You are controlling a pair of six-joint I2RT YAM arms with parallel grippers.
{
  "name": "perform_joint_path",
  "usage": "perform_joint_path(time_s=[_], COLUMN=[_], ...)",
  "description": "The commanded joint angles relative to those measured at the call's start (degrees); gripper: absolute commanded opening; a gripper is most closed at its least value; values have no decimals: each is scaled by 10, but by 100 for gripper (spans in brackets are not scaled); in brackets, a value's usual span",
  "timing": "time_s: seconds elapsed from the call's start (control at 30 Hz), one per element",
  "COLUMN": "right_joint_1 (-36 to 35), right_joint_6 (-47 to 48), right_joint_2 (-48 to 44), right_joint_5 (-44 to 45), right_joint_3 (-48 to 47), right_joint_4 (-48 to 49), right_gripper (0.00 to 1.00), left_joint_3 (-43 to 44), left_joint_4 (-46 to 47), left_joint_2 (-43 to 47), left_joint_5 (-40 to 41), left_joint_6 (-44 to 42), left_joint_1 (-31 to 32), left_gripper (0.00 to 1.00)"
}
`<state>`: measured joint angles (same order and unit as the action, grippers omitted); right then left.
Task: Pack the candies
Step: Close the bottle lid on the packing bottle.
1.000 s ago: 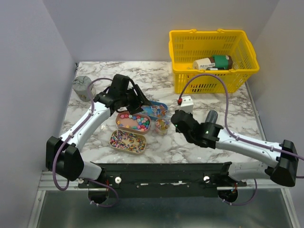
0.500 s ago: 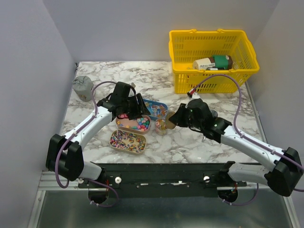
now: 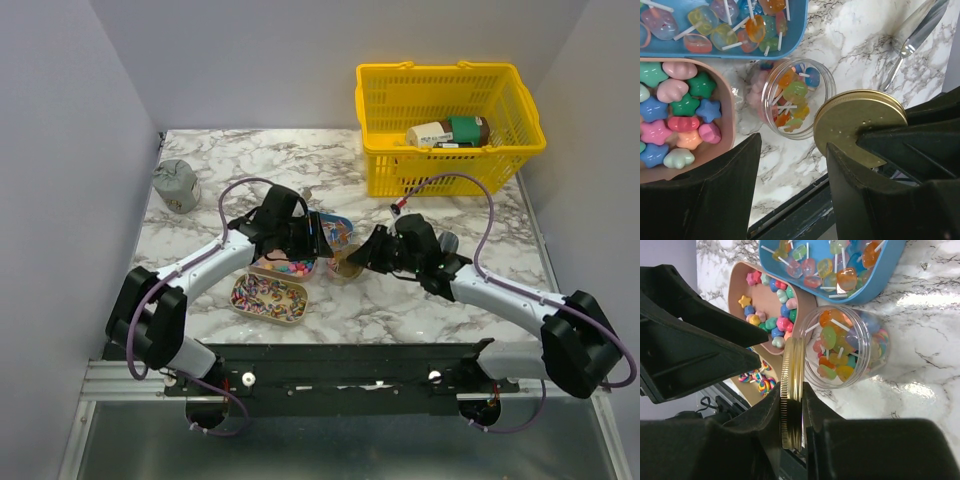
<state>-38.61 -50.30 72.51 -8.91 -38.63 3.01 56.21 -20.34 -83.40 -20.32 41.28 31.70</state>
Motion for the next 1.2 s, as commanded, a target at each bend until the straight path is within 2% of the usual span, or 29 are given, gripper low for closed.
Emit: perform_joint_path(time_s=[0.0,0.4,0.57,0.7,0.93,1.17], right_joint_1=[10,19,19,19,19,19], right_joint_6=[-16,-18,1,6,27,36], right_joint_2=[20,54,37,29,35,94], right_joint_5=[-23,-7,-6,-11,-40,-78], right_joint_3=[15,14,8,-7,-42,-87], right_joint_4=[44,28,5,-28,-93,-152], right_gripper=[31,33,48,53,53,49], left_joint_3=[-10,-20,-24,-23,-22,-22], left_joint_4=[36,59,68,74,81,88], left_joint_2=[-19,-41,-48,-55,-65,-69], left_joint_5=[12,19,12,12,11,7], left_joint_6=[-9,-15,-15,-15,-17,-17], left_joint_1=[6,8,9,10,10,10], left_gripper=[63,63,63,63,63,63])
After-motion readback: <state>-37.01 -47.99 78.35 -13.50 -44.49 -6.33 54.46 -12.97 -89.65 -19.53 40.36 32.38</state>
